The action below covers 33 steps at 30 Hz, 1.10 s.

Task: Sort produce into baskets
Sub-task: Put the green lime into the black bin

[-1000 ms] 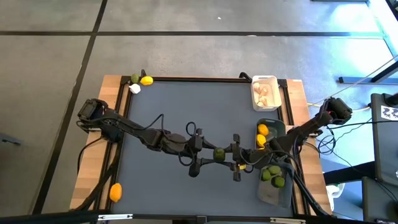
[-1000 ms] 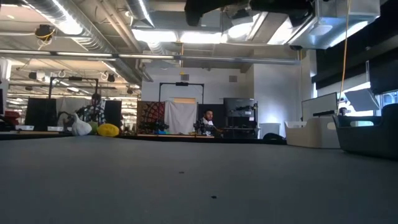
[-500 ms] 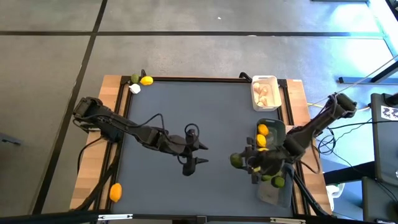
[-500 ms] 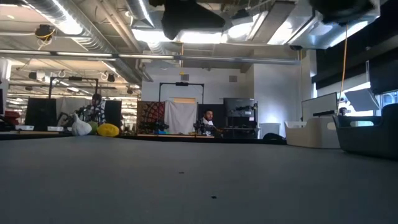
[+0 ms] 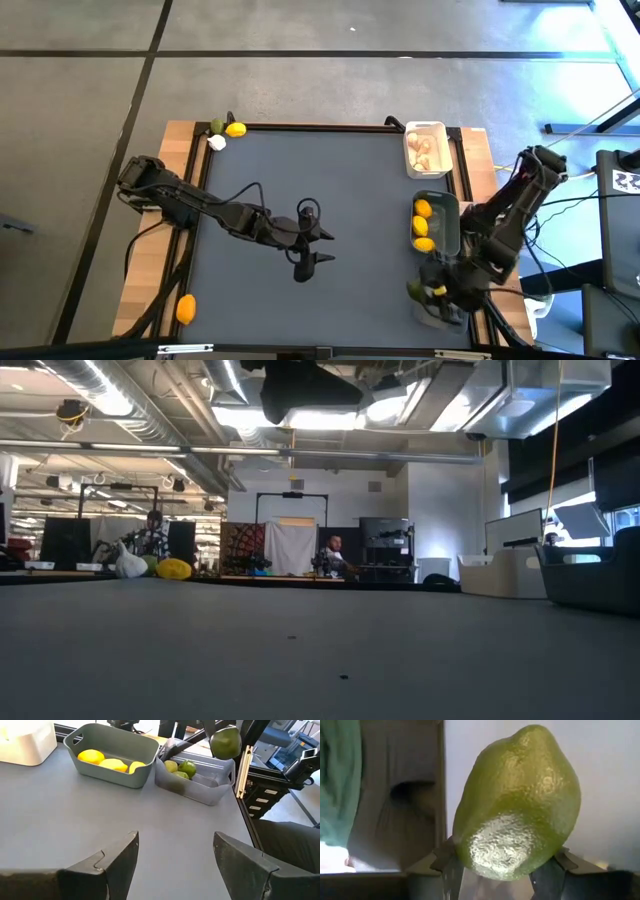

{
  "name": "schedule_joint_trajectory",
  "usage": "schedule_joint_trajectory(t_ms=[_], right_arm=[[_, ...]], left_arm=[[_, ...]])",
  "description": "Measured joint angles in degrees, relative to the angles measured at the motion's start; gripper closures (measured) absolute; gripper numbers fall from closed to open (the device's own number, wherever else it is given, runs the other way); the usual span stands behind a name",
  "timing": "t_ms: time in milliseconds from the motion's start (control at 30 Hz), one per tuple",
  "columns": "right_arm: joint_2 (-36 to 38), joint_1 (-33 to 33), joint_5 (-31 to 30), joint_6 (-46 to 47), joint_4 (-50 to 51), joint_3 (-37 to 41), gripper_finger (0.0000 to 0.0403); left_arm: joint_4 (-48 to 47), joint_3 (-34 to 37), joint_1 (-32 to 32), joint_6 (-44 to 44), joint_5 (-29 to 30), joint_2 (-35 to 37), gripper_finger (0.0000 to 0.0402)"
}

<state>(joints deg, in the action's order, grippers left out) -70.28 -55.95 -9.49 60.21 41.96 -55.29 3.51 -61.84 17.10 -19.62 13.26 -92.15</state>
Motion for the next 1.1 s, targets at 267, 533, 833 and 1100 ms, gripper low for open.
schedule_joint_trajectory(t_ms=[267, 533, 833, 1100], right_arm=[[-0.06, -8.08, -0.37, 16.78, 0.16, 4.36, 0.0224], [-0.07, -10.94, 1.65, 24.89, -1.84, 10.48, 0.0223], [-0.11, -10.83, 6.14, 24.85, -6.43, 16.18, 0.0223], [-0.11, -10.81, 7.27, 28.60, -8.06, 18.32, 0.0223]], left_arm=[[0.07, 0.00, 0.00, 0.04, 0.02, 0.04, 0.0150], [0.09, 0.00, 0.00, 0.04, 0.02, 0.04, 0.0150], [0.09, -0.02, 0.00, 0.07, 0.04, 0.04, 0.0150], [0.09, -0.02, 0.00, -0.02, 0.04, 0.04, 0.0150]])
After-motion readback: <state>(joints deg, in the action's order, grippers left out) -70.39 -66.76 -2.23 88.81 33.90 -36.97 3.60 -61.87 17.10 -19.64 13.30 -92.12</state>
